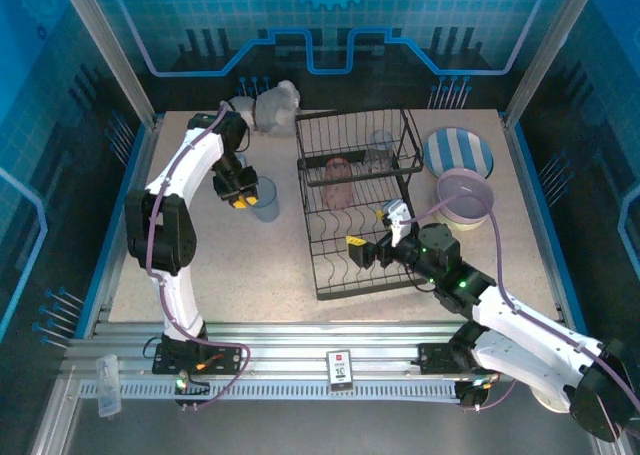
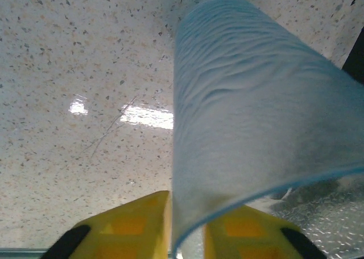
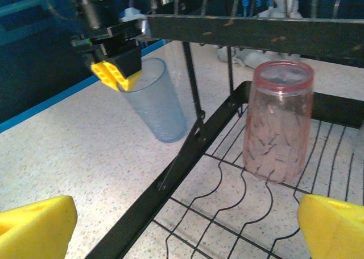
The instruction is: Unload the mixed dishes from the dish rack
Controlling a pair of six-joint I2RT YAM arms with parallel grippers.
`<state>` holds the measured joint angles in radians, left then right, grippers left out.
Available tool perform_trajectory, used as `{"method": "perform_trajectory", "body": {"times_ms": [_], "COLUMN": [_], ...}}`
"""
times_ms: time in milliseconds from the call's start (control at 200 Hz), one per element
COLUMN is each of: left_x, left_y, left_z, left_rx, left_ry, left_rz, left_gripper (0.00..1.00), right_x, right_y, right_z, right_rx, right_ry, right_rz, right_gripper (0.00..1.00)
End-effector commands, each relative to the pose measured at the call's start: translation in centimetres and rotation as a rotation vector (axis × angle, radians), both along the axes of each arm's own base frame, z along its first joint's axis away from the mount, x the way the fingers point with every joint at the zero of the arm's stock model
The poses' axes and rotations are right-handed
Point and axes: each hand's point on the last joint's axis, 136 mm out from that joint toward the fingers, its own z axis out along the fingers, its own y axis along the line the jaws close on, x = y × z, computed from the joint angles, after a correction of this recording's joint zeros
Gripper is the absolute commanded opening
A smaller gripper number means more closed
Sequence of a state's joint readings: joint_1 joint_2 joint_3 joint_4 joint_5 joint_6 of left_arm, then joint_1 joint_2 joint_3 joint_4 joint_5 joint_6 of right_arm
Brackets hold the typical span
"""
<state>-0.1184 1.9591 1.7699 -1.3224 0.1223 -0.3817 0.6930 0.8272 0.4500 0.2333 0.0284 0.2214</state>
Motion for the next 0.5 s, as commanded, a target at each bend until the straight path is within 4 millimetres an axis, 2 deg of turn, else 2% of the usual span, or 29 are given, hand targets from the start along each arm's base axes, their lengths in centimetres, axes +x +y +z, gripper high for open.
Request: {"method": "perform_trajectory", "body": {"times_ms": [0,310,495], "left_x": [-0.1,0.2,0.3], "left_y": [0.0,0.3,0.4], "left_z": [0.6,2.3,3.8], "left_rx": [-0.035,-0.031,-0.032], "left_ry": [-0.016,-0.070,-0.110], "left_rz": [-0.004,0.000,-0.002], "left_gripper": [0.26,0.46,0.67], "right_x": [1.0,1.2,1.6], "right_y": [-0.8,-1.1,-2.0], "right_z": [1.6,1.2,0.5], "right_rx": [0.082,0.125,0.146], "right_ry": [-0.034,-0.025,-0.033], "right_rz": [-0.091,-0.117,-0.169], "right_gripper": [1.00,1.00,1.00]}}
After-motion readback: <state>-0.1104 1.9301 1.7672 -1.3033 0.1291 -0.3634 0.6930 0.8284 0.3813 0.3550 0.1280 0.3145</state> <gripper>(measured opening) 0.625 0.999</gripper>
